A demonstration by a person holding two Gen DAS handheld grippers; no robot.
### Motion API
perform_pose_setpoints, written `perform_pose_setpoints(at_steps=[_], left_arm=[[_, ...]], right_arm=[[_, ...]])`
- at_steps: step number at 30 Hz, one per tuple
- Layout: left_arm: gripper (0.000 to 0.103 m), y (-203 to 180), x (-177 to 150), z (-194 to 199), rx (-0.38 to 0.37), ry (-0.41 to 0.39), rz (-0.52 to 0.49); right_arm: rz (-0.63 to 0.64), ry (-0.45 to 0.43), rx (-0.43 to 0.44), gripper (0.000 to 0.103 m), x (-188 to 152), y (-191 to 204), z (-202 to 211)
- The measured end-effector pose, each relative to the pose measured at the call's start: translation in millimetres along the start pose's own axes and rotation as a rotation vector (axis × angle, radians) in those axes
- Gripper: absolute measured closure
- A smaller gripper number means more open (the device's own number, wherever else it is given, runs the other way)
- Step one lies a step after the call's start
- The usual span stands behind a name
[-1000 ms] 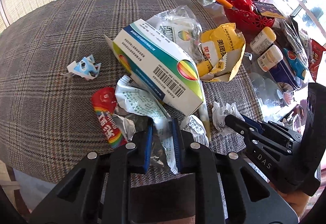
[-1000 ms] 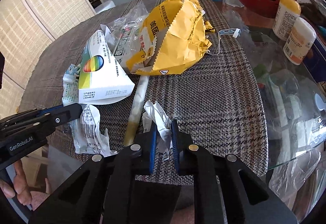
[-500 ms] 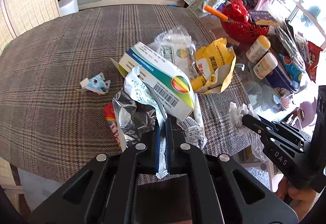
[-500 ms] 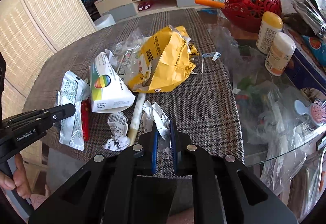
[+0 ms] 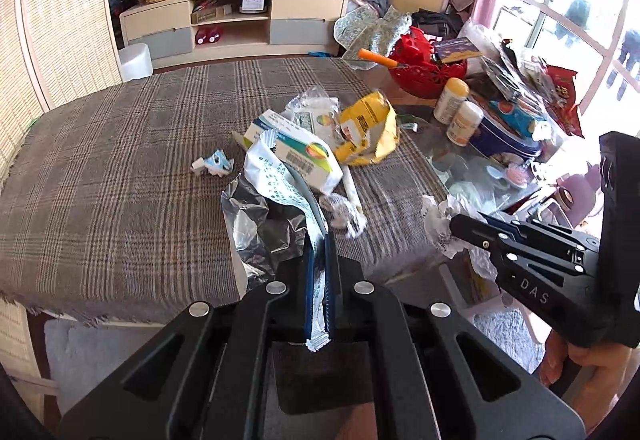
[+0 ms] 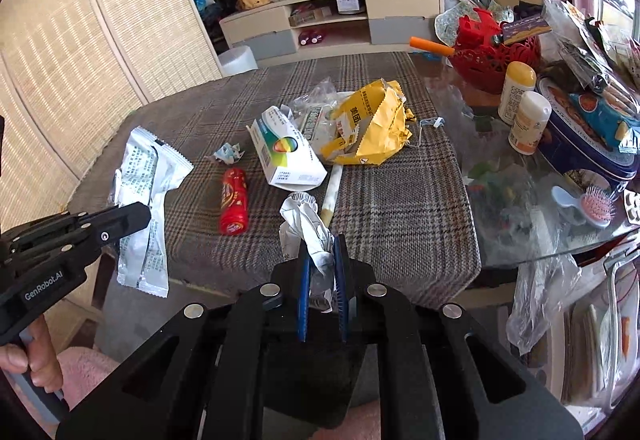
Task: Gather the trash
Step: 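Lift the tissue with the right tool while the left tool lifts the foil wrapper toward the bin, then open the right tool over the dark bin while the left tool releases the foil wrapper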
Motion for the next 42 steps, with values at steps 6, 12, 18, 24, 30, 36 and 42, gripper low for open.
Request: perform_pose_setpoints(at_steps=[6,12,18,24,30,36,42], left_arm=[[0.100,-3.3,-55.9,-3.9,-0.038,0.007,-0.016],[0.100,-6.4,-107.1,-43.7,-0.059,0.079,-0.024],[0.100,-1.4,-147.1,-107.5,-0.106,0.194,0.012],[0.100,5.2,-154.1,-164.7,-0.146,0.262,0.021],[0.100,9.3,-158.5,-207.8,-0.168,0.326,0.011],[0.086,12.8,-157.6,-214.9,-0.175,0.345,0.020],[0.070,21.3,-156.0,-206.1,-0.162,0.332,0.044]], right_arm=[[0.027,0.004,-0.010,0.090,-45.4,9.9,3.7],[0.002,0.092,0.007,0.089,-87.3,8.7,-35.3],[-0.001,0.184,0.011,0.089,-117.5,11.4,-83.3],[-0.061,0.262,-0.007,0.089,-132.4,4.3,-133.1],[-0.159,0.334,0.032,0.088,-133.6,-9.7,-175.4],[-0.183,0.368,0.039,0.085,-128.8,-12.8,-193.0],[-0.192,0.357,0.022,0.051,-126.5,-13.6,-191.9]])
Point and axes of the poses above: each gripper's, at about its wrist camera, not at the fingertips, and z roughly against the way its jaws point, y to its left, x to its top, the point moved 4 cm from there along -z, roughly the way its jaws point, and after that the axes turned 13 degrees about y, right-handed, at the moved point
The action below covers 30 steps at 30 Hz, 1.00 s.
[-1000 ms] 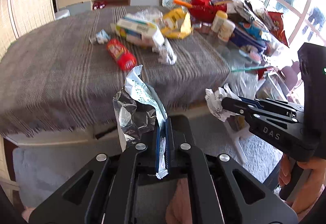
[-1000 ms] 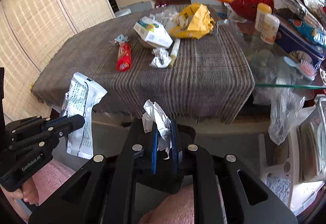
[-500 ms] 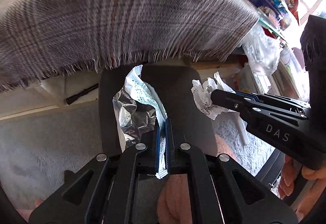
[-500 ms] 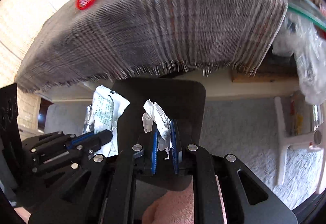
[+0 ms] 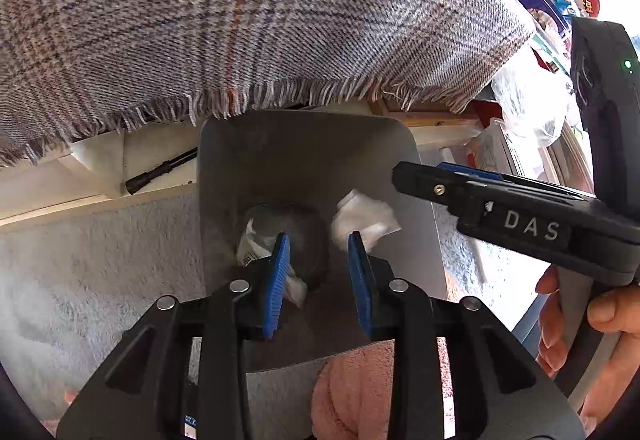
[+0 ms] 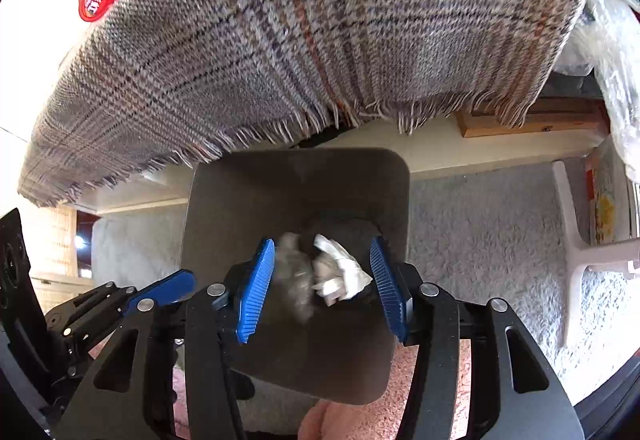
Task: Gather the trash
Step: 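Open the right tool over the dark bin while the left tool releases the foil wrapper, then move both tools back over the table trash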
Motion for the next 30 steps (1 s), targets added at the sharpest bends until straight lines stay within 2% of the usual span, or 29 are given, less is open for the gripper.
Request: perform_pose_setpoints(at_steps=[2,3,4,5,6,7,9,13,18,20,24,30], left_arm=[[0.061,1.2,-1.1,6.8,0.015,-0.015,0.007],[0.055,1.6,-2.0,10.9,0.022,-0.024,0.008],[0.046,2.0,-3.3,16.3,0.031,-0.036,0.008],[0.040,1.8,-4.5,22.1,0.039,-0.049,0.007],[0.031,2.6,-6.1,27.7,0.045,-0.061,0.005],[0.020,2.4,-7.6,34.4,0.054,-0.074,-0.001],[0.009,1.2,-9.9,45.6,0.078,-0.082,-0.018],[0.008,-0.8,-13.6,68.8,0.112,-0.095,-0.044],[0.008,18.7,-1.9,109.8,0.116,-0.150,0.053],[0.008,27.6,4.7,129.7,0.148,-0.181,0.083],[0.008,38.8,25.8,163.5,0.197,-0.240,0.123],[0.009,49.5,72.0,195.3,0.254,-0.290,0.155]], right_arm=[[-0.001,-0.011,-0.009,0.047,-0.7,-2.2,8.1],[-0.002,-0.023,-0.016,0.041,-1.8,-3.2,12.9],[-0.001,-0.034,-0.023,0.030,-1.9,-4.9,18.2],[-0.004,-0.050,-0.035,0.023,-2.8,-6.8,24.8],[-0.009,-0.068,-0.047,0.010,-3.5,-9.1,32.1],[-0.016,-0.095,-0.059,0.004,-3.4,-11.8,40.2],[-0.023,-0.135,-0.064,0.003,-2.9,-17.1,55.5],[-0.031,-0.182,-0.030,0.003,-2.7,-24.3,87.3],[-0.014,-0.277,-0.030,0.003,4.7,-21.7,132.2],[0.003,-0.310,-0.035,0.003,11.5,-17.3,146.4],[0.059,-0.377,-0.017,0.003,25.5,-7.2,169.2],[0.145,-0.412,-0.052,0.003,55.7,18.6,171.6]])
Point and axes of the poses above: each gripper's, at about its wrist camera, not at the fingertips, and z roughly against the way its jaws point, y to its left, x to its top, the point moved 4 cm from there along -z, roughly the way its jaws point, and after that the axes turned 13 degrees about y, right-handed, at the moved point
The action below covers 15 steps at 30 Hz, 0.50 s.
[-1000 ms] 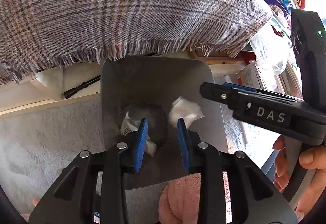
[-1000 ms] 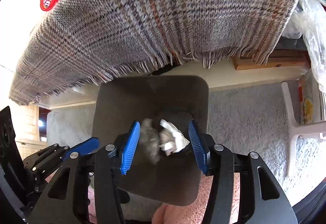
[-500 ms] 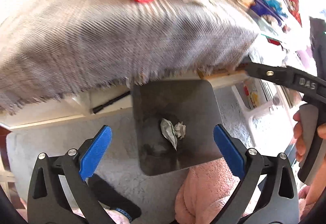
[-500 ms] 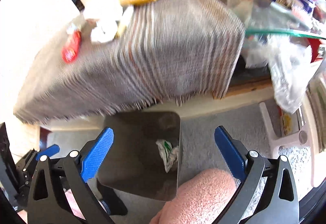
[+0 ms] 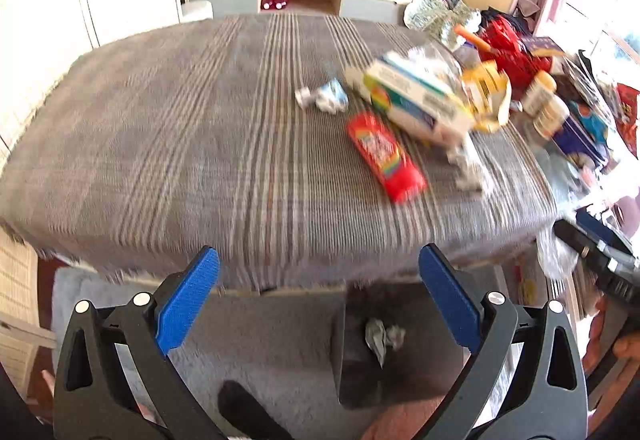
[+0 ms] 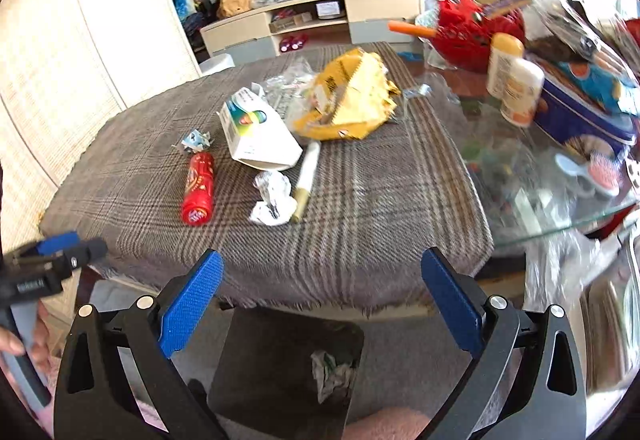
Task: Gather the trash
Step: 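Move both tools back over the table trash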
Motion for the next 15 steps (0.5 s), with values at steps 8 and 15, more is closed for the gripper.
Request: perform_pose_setpoints(at_steps=[8,15], left_arm=[[0.033,-11.0,60.6,-19.6,-0.021,0.021,0.006],[0.034,-26.0,86.5,-59.6,-0.051,0.087,0.012]], right_arm=[[0.104,0.040,0.048,0.040,31.3,32.0,-41.9],[0.135,0.073,0.027,0.058,48.7,35.5,-78.1]])
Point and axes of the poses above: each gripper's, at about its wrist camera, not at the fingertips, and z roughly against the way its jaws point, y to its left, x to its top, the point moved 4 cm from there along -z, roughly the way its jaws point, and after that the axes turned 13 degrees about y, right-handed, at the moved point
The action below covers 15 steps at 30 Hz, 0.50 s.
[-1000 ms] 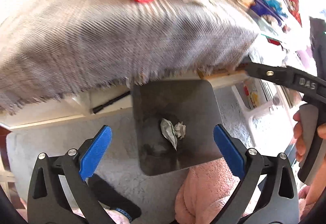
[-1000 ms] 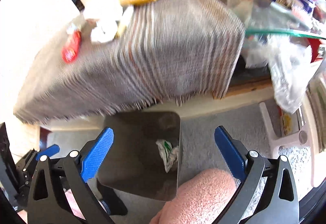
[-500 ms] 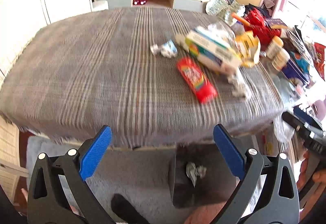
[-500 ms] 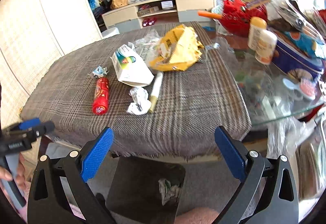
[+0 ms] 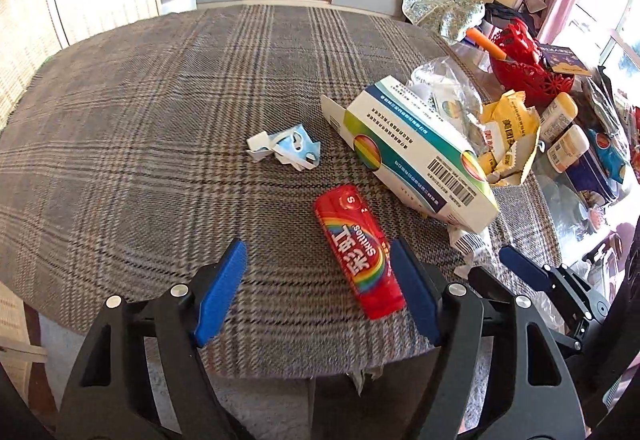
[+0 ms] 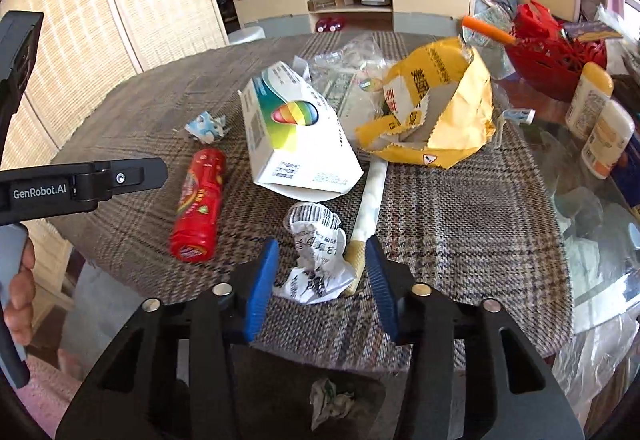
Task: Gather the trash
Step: 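Move both tools back over the table trash, then grasp the white printed wrapper with the right tool while the left tool grasps the red can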
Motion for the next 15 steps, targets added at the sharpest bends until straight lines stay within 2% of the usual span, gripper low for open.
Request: perform_pose_setpoints(at_steps=[3,7,12,14,15], left_arm=[[0.034,-4.7,4.5,-18.5,0.009,0.028,-0.010],[0.032,-10.8,8.6,-34.5,-0.020,0.043,-0.019],[0.038,-22.5,5.4,-45.0,-0.015,0.052,-0.057],[0.045,-24.1,6.0,-45.6,-0.014,0.048,-0.055],[0.058,-24.6,6.0,-44.7,-0.019,0.045,-0.055]], right_arm=[[0.005,-0.008,0.008,0.061,0.5,1.3,-4.3],[0.034,-0.024,-0.007,0.073,3.1,6.7,-7.2],[0.077,-0.031,-0.069,0.074,-0.4,9.4,-8.0],[0.065,-0.028,-0.072,0.074,-2.4,6.8,-6.7],[0.059,-0.023,-0.076,0.075,-4.0,4.1,-6.3]])
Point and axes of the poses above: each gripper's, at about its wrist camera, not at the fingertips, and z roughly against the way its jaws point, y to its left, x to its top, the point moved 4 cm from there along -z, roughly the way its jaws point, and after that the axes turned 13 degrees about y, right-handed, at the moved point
